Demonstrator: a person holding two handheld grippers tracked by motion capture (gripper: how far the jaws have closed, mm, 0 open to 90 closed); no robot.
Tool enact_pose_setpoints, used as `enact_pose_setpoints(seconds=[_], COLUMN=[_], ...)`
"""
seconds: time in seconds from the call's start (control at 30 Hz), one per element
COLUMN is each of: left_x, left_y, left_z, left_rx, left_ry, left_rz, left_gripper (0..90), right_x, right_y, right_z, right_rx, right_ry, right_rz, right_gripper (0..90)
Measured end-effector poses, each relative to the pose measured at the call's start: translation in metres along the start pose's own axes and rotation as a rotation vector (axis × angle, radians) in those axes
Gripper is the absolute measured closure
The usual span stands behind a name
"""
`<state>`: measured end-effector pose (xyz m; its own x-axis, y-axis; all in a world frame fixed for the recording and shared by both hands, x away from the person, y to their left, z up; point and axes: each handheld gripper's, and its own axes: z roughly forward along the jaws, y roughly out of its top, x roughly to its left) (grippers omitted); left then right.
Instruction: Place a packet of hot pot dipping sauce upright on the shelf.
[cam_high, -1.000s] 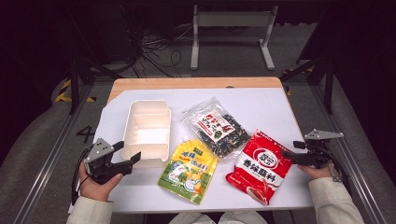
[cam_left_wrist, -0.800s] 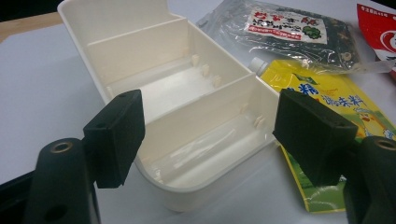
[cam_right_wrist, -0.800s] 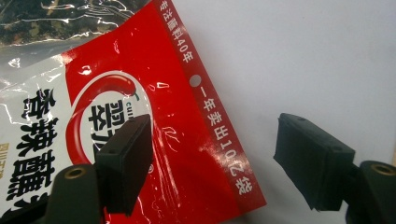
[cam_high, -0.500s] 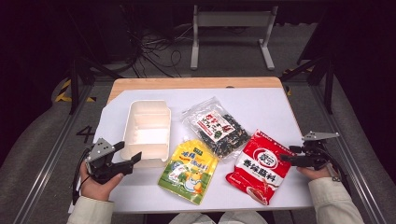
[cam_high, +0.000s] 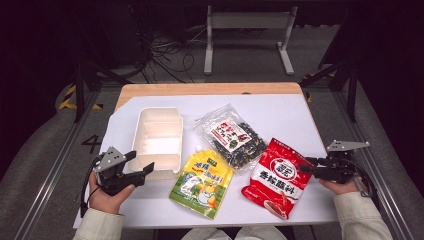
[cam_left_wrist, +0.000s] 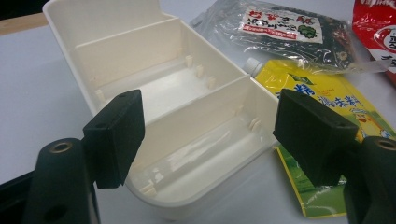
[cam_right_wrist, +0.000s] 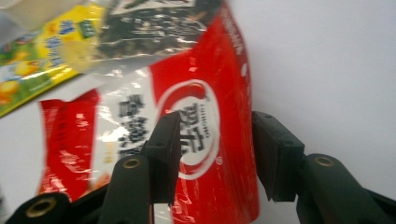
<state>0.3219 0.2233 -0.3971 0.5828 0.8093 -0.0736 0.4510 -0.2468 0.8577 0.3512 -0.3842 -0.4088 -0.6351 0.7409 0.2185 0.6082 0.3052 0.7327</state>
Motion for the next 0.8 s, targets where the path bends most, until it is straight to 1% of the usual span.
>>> enact_pose_setpoints(seconds=[0.03, 0.07, 0.1, 0.13, 0.2, 0.27, 0.37, 0.53, 0.6, 0.67, 0.7, 0.73, 0.77, 0.8], left_x=[0.000, 0.000, 0.000, -0.001, -0.001, -0.002, -0.002, -0.003, -0.003, -0.004, -0.004, -0.004, -0.004, -0.004], left_y=[0.000, 0.000, 0.000, 0.000, 0.000, 0.000, 0.000, 0.000, 0.000, 0.000, 0.000, 0.000, 0.000, 0.000], left_z=[0.000, 0.000, 0.001, 0.001, 0.002, 0.003, 0.003, 0.004, 0.005, 0.005, 0.005, 0.005, 0.006, 0.006], left_rx=[0.000, 0.001, 0.002, 0.002, 0.004, 0.006, 0.010, 0.012, 0.012, 0.014, 0.015, 0.015, 0.015, 0.015], left_ry=[0.000, 0.000, 0.002, 0.000, -0.001, -0.006, -0.001, -0.006, -0.007, -0.008, -0.009, -0.010, -0.012, -0.012], left_rz=[0.000, 0.001, 0.008, 0.006, 0.006, 0.007, 0.015, 0.013, 0.014, 0.014, 0.013, 0.013, 0.017, 0.017], left_gripper=[25.3, 25.3, 25.3, 25.3, 25.3, 25.2, 25.2, 25.2, 25.1, 25.1, 25.2, 25.1, 25.2, 25.2], right_x=[0.000, 0.002, 0.003, 0.004, 0.003, 0.001, -0.005, -0.013, -0.013, -0.013, -0.012, -0.011, -0.011, -0.011], right_y=[0.000, 0.000, 0.000, 0.000, 0.000, -0.002, -0.005, -0.011, -0.012, -0.013, -0.012, -0.012, -0.012, -0.012], right_z=[0.000, 0.001, 0.002, 0.003, 0.006, 0.008, 0.012, 0.020, 0.023, 0.024, 0.025, 0.024, 0.024, 0.024], right_rx=[0.000, 0.001, 0.001, 0.008, 0.018, 0.028, 0.041, 0.088, 0.108, 0.113, 0.117, 0.121, 0.124, 0.124], right_ry=[0.000, 0.021, 0.032, 0.035, 0.023, 0.016, 0.012, -0.002, -0.003, -0.003, -0.006, -0.010, -0.015, -0.015], right_rz=[0.000, -0.005, -0.012, -0.014, -0.016, -0.004, 0.015, 0.032, 0.035, 0.031, 0.025, 0.022, 0.020, 0.020], right_gripper=[53.9, 53.9, 54.0, 53.5, 52.5, 51.8, 51.6, 51.0, 52.1, 52.9, 54.3, 58.8, 61.3, 61.3])
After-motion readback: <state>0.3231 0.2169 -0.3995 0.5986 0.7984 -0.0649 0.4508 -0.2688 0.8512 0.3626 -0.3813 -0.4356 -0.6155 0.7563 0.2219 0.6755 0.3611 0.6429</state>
